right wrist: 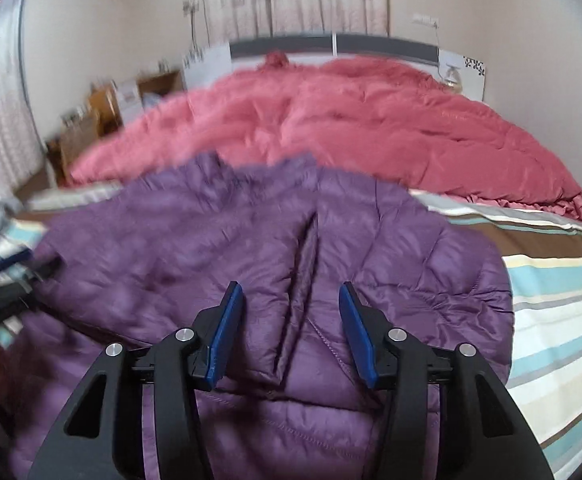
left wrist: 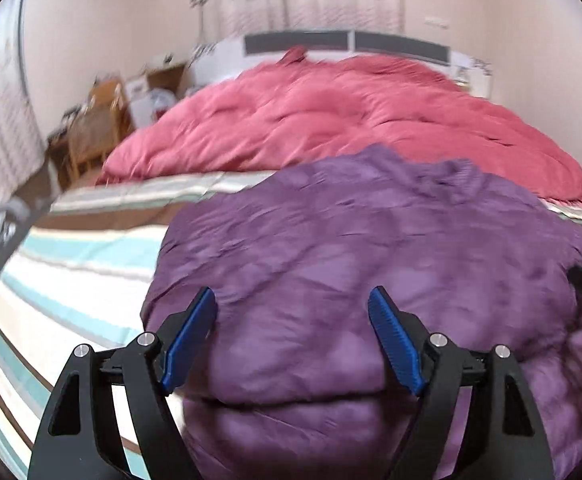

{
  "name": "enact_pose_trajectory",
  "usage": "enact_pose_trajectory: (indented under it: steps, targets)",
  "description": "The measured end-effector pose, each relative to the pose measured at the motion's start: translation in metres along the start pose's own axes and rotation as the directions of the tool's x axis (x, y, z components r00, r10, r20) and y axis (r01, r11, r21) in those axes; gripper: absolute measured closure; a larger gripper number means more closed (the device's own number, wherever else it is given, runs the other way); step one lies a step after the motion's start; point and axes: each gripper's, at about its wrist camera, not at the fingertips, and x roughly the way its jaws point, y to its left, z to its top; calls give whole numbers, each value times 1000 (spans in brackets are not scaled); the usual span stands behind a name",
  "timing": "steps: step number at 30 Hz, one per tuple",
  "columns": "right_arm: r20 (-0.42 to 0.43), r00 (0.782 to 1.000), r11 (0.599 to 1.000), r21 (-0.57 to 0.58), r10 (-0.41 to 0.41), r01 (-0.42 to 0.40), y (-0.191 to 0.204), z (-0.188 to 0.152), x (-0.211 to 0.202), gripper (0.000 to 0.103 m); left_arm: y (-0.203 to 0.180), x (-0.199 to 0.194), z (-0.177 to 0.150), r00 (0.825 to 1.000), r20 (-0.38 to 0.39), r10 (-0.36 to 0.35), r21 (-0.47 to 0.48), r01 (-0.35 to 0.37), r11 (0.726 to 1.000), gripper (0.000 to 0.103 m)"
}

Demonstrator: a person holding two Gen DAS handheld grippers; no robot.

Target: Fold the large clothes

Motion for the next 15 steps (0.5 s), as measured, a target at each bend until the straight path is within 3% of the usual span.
enact_pose_trajectory:
  steps: [2, 4, 9, 11, 14, 15]
  targets:
    - [-64, 998, 999, 16, -26, 28, -2, -4, 18, 53, 13, 23, -2, 998, -62, 13, -31, -15, 999, 24]
    - [-106, 994, 997, 74, -4, 12, -10, -10, 32, 53, 20, 39, -6, 993, -115, -37, -73, 28, 997, 24]
    - [-110, 993, 998, 48, -32, 37, -1, -11, 36, 53, 11, 47, -11, 991, -134, -26, -53, 19, 998, 23]
    - [-108, 994, 997, 76, -3, 11, -6, -9, 33, 53, 13, 43, -9, 991, -128, -39, -57, 32, 998, 22]
    - [-76, 996, 989, 143, 52, -41, -22, -8, 8, 49, 20, 19, -13, 994, -103, -27, -25, 25, 999, 2]
    - [-65, 996, 987, 152, 64, -54, -27, -12, -2, 46, 24, 8, -17, 995, -94, -32, -17, 31, 999, 2]
